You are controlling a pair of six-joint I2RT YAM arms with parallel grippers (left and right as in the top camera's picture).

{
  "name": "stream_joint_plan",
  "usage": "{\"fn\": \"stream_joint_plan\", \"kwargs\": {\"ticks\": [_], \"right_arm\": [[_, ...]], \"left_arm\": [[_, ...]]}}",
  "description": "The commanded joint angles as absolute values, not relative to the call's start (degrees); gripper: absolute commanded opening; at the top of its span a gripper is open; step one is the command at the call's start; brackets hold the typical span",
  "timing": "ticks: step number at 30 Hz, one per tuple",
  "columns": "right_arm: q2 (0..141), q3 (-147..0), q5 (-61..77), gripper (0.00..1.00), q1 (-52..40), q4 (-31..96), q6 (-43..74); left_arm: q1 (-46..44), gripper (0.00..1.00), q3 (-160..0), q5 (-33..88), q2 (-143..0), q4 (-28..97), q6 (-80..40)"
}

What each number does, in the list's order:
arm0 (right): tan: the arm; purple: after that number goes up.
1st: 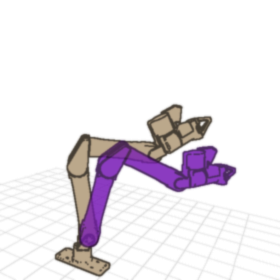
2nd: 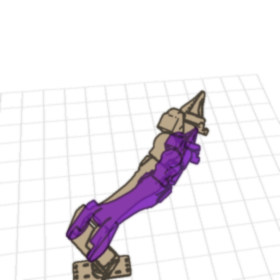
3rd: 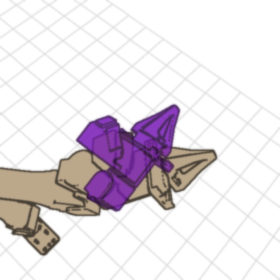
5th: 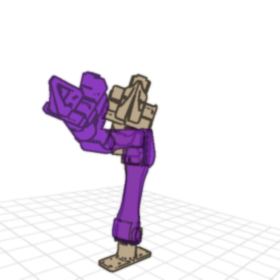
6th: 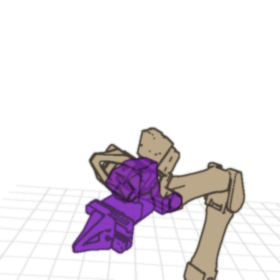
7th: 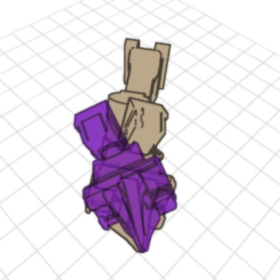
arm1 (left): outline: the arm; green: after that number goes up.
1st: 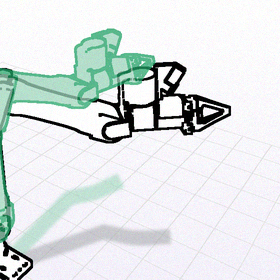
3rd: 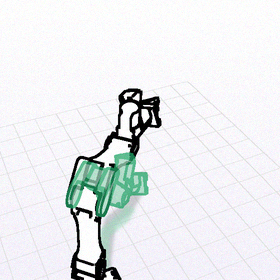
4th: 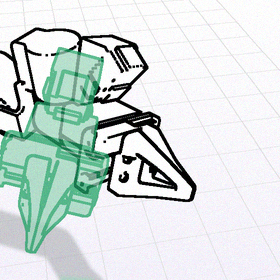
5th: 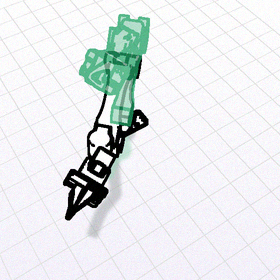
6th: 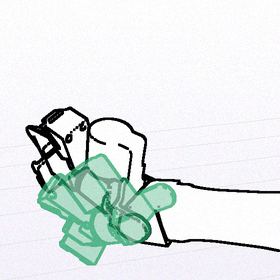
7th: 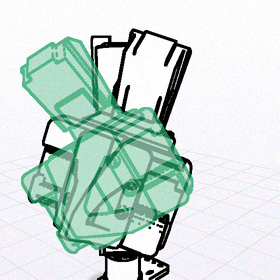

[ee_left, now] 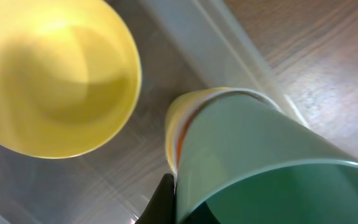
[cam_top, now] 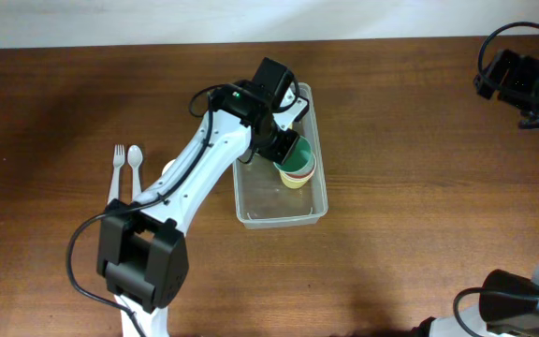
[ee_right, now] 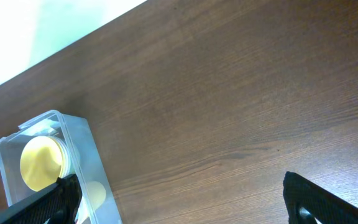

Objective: Pack container
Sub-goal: 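Lift the green cup and stack it into the pink cup, then return the left gripper to the white cup and grasp it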

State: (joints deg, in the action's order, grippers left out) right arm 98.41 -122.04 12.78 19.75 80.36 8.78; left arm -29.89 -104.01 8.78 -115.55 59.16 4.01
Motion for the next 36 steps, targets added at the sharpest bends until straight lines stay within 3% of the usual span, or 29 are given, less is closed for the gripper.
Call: {"fn": "stream_joint_plan", "kwargs": {"ticks": [1, 3, 7, 13, 20, 25, 36], "right_arm": [[97.86, -122.80, 12.91, 0.99, 19.94, 80.18, 8.38], [97.86, -122.80, 12.91, 0.99, 19.94, 80.20, 8.38], [97.86, -122.80, 12.91, 0.99, 19.94, 80.18, 8.38], [97.86, -122.80, 12.91, 0.99, 19.94, 80.20, 8.38], [97.86, -122.80, 12.91, 0.99, 19.94, 80.20, 8.38], [97.86, -122.80, 12.91, 0.99, 19.94, 80.18, 8.38], [97.86, -122.80, 12.91, 0.99, 19.94, 80.20, 8.38]], "left_arm": [[-29.45, 0.06, -104.12, 6.52, -115.39, 58.72, 3.66], [-29.41, 0.24, -104.71, 4.95, -115.35, 58.98, 3.68], [-28.91, 0.39, -113.75, 0.10, -114.06, 65.67, 3.68], [-23.73, 0.46, -127.92, -6.98, -111.42, 80.05, 2.31], [-8.67, 0.47, -125.56, -3.53, -111.13, 89.67, -3.86], [1.69, 0.50, -113.34, 14.57, -111.15, 85.65, 2.26], [5.08, 0.51, -87.39, 21.87, -111.20, 67.02, 6.33]]}}
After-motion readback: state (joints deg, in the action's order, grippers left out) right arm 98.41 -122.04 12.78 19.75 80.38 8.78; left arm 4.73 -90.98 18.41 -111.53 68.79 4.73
